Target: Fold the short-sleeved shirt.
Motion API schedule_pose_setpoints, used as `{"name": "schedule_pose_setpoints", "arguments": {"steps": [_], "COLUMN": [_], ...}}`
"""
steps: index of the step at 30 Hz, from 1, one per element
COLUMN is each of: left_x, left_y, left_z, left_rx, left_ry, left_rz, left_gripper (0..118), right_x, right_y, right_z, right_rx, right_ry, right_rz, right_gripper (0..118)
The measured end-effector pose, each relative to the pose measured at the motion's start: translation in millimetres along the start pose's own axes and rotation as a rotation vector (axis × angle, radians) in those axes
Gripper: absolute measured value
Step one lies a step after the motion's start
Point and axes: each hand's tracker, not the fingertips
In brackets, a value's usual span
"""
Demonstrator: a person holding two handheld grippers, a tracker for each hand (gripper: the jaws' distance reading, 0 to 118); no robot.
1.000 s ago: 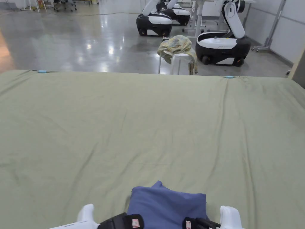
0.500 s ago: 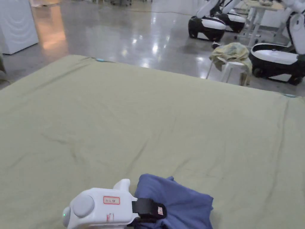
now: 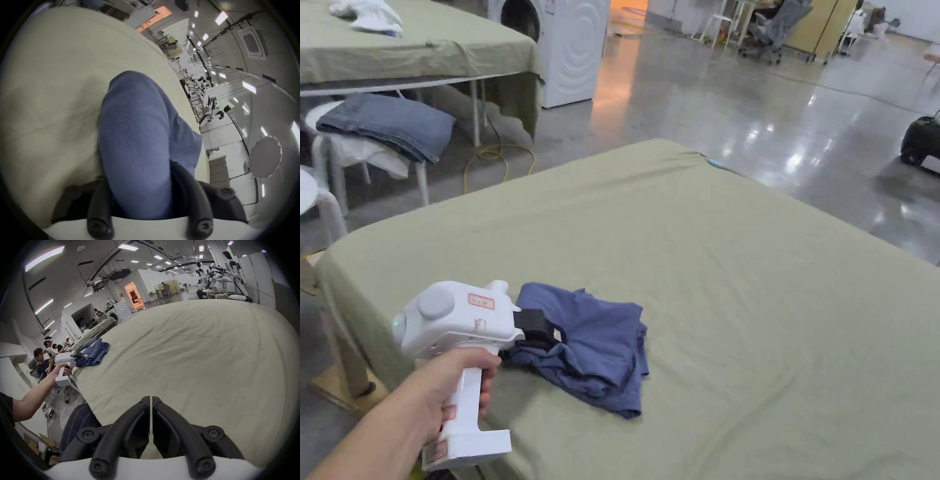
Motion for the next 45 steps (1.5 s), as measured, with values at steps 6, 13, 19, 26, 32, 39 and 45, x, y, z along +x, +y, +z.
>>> {"name": "schedule_pose_setpoints", "arguments": {"steps": [6, 13, 19, 26, 32, 39, 45], "left_x": [50, 214, 330, 417, 452, 454, 457], "left_y": [-15, -143, -258, -322, -348, -349, -341], "left_z": [42, 35, 0, 11, 19, 16, 20], "left_rx": [0.103, 0.12, 0.301, 0.452, 0.514, 0.596, 0.572], "left_ry": [0.105, 0.078, 0.122, -0.08, -0.115, -0.073, -0.059], "left_rz": [-0.197, -0.706, -0.911, -1.056, -1.115, -1.178, -1.121], "left_gripper": [104, 104, 103, 15, 15, 15, 15], "right_x": [-16, -17, 6, 25, 27, 18, 17], "right_y": [9, 24, 61, 91, 125, 147, 152], "right_z": [18, 65, 137, 201, 221, 210, 205], "right_rx": [0.05, 0.153, 0.332, 0.463, 0.571, 0.628, 0.673], "right_ry": [0.01, -0.105, -0.242, -0.318, -0.413, -0.474, -0.57], "right_rz": [0.027, 0.087, 0.076, 0.184, 0.18, 0.235, 0.226], "right_gripper": [4, 4, 4, 4, 4, 4, 4]}}
